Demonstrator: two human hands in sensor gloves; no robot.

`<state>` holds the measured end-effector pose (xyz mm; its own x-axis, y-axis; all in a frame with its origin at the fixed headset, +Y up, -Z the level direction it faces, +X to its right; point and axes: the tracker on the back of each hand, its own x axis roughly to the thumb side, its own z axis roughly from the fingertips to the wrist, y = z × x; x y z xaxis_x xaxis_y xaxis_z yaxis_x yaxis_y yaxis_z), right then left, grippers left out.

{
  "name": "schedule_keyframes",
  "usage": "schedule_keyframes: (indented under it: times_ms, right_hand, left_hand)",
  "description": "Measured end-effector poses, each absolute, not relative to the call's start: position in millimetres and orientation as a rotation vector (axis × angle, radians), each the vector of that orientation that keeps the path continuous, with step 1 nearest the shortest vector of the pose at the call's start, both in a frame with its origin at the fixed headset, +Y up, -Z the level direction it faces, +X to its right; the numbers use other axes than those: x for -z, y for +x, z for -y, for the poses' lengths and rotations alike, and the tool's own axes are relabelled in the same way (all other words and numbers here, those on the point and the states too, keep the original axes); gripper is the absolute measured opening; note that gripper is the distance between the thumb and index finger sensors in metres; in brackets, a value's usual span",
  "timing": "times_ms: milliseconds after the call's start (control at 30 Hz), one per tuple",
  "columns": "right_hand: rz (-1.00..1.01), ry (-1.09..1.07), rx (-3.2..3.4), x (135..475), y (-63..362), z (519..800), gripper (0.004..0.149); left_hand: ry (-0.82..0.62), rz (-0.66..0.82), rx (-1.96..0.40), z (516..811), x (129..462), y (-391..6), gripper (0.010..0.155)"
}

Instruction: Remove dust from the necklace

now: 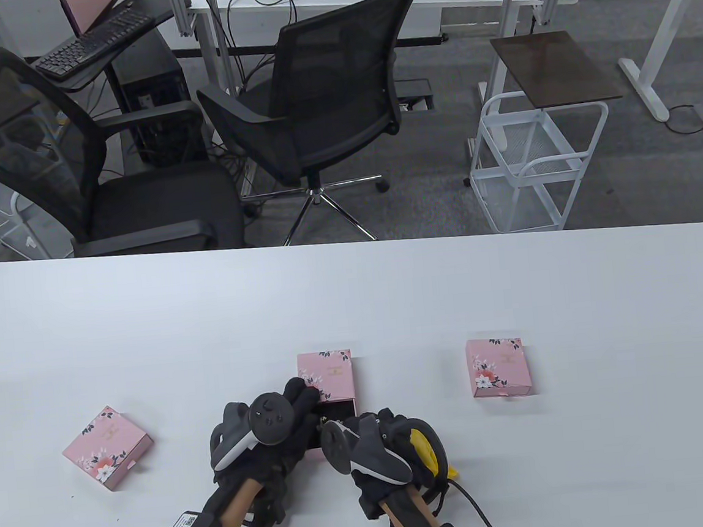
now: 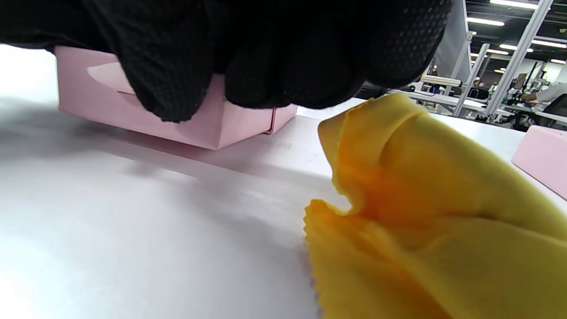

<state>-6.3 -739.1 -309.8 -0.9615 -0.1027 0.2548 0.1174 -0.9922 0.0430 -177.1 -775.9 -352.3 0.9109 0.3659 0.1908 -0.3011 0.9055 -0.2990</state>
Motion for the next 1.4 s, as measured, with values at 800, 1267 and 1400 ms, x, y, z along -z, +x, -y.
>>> schedule_keyframes:
  times_ms: [800, 1267, 1400]
  right_hand:
    - [0.027, -0.166, 2.964, 330, -28, 751, 0.076]
    - [0.052, -0.066, 2.962, 355, -36, 747, 0.068]
    - [0.025, -0.049, 2.948, 359, -38, 745, 0.063]
  left_hand:
    - [-0.298, 0.249, -0.392, 779, 352, -178, 0.056]
    - [-0.310, 0.252, -0.418, 780, 353, -181, 0.055]
    - [-0.313, 0.252, -0.422, 780, 353, -182, 0.055]
